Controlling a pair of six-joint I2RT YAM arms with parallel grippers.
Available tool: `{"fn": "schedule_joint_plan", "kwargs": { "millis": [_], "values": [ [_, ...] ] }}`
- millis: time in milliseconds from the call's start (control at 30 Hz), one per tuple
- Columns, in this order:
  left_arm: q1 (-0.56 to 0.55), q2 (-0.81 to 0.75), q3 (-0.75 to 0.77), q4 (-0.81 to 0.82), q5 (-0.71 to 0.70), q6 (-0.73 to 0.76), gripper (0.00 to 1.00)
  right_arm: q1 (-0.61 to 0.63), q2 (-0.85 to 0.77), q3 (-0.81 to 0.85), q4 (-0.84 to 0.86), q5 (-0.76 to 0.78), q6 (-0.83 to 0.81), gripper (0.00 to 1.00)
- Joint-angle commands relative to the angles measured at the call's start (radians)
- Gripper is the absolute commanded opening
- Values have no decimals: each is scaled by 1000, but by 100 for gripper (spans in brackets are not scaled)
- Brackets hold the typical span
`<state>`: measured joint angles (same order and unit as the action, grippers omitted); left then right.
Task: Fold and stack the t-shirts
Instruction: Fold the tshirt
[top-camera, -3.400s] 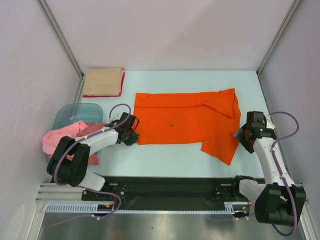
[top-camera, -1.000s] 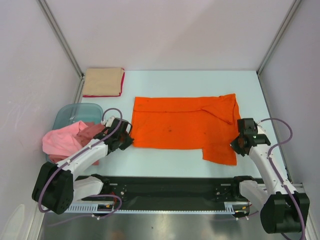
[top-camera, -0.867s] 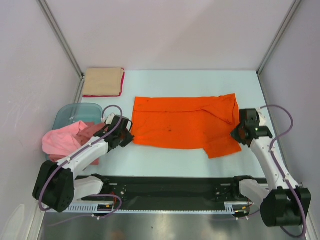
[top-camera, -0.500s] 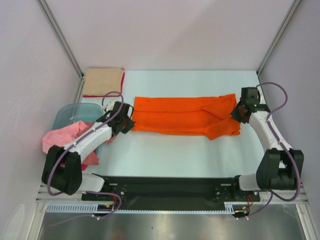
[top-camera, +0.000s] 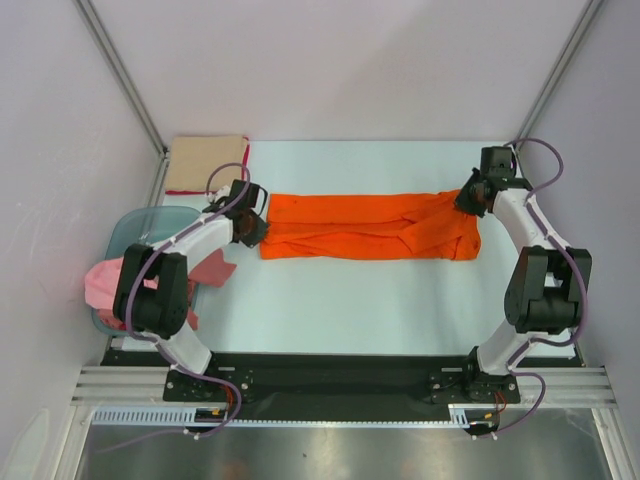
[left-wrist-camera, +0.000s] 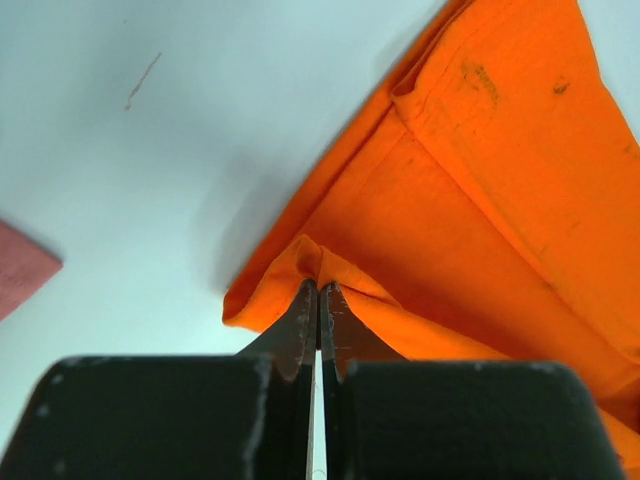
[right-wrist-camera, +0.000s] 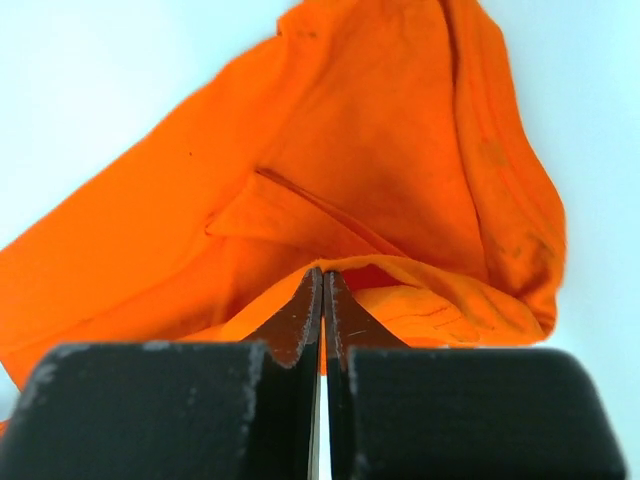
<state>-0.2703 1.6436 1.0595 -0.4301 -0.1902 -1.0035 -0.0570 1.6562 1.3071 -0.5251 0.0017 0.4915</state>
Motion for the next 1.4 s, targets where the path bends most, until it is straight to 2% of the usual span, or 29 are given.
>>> {"fn": "schedule_joint_plan", "kwargs": {
  "millis": [0, 400, 1133, 1267, 1367],
  "values": [
    [13, 34, 65, 4, 21, 34, 0, -18, 31, 57, 17, -22, -22, 0],
    [14, 119, 158, -7, 38, 43, 0, -64, 73, 69, 42, -58, -28, 0],
    [48, 251, 275, -50, 44, 52, 0, -73, 221, 169, 66, -95, -30, 0],
    [48, 278, 298, -50, 55, 72, 6, -75, 254, 181, 71, -94, -30, 0],
    [48, 289, 324, -53, 46, 114, 22, -76, 289, 199, 76, -91, -34, 1]
  ]
}}
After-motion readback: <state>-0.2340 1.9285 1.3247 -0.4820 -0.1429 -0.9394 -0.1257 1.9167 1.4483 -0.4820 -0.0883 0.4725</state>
